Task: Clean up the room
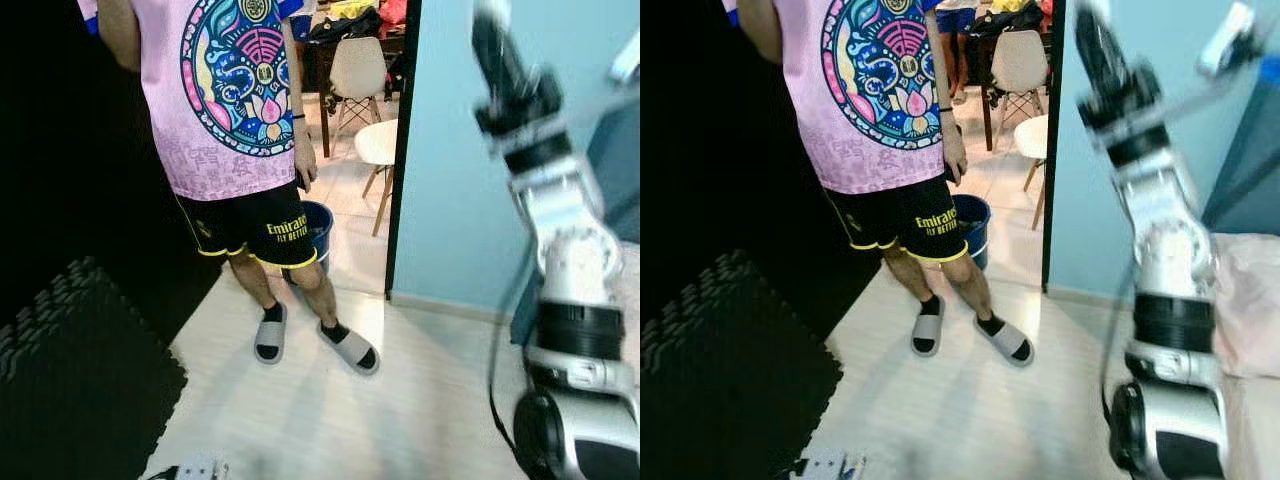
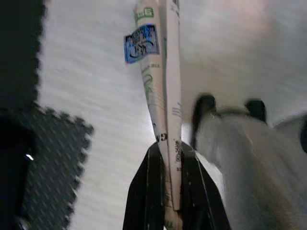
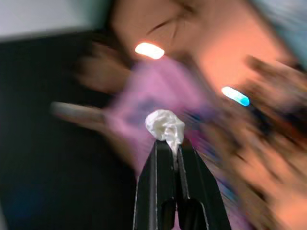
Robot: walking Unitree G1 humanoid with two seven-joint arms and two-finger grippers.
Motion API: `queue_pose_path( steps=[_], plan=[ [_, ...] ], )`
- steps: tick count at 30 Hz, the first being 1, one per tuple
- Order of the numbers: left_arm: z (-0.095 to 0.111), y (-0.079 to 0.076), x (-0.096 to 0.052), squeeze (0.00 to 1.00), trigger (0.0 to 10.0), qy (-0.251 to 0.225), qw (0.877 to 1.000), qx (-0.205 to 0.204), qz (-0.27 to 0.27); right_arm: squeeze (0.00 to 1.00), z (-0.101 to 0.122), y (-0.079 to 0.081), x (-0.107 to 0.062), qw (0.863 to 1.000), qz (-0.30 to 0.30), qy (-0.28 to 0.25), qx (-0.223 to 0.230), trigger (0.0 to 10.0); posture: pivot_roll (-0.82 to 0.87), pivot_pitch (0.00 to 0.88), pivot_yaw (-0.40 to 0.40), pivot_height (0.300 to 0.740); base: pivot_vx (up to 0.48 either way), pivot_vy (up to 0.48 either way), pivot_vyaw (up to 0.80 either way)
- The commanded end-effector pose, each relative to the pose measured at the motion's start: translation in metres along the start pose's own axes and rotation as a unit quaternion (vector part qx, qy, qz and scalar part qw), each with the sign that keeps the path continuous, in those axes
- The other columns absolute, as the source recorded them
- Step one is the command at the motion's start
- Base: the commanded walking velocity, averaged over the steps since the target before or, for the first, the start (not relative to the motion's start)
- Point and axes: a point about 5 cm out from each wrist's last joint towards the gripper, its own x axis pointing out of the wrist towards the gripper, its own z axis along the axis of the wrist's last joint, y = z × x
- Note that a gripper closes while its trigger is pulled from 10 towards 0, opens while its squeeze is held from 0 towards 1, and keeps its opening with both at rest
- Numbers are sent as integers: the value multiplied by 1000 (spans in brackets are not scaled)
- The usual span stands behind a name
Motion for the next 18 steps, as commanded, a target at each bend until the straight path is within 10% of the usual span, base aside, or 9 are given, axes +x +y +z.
queue_pose_path(
  steps=[1,9,13,18],
  plan=[
    [0,15,-2,0,10000,4,1000,-2,12,0,-24,-26,-16,997,-58,39,-19,10000,-105,35,76,740,0,0,0],
    [0,26,-4,0,10000,3,1000,-2,19,0,-84,-90,-92,960,-234,153,-21,10000,-94,26,70,740,0,0,0],
    [-8,33,-7,0,10000,6,1000,-12,27,0,-128,-105,-161,907,-320,272,-42,10000,-119,35,62,740,0,0,0],
    [-10,32,-8,0,10000,8,1000,-13,27,0,-136,-108,-176,892,-342,293,-42,10000,-119,35,62,740,0,0,0]
  ],
)
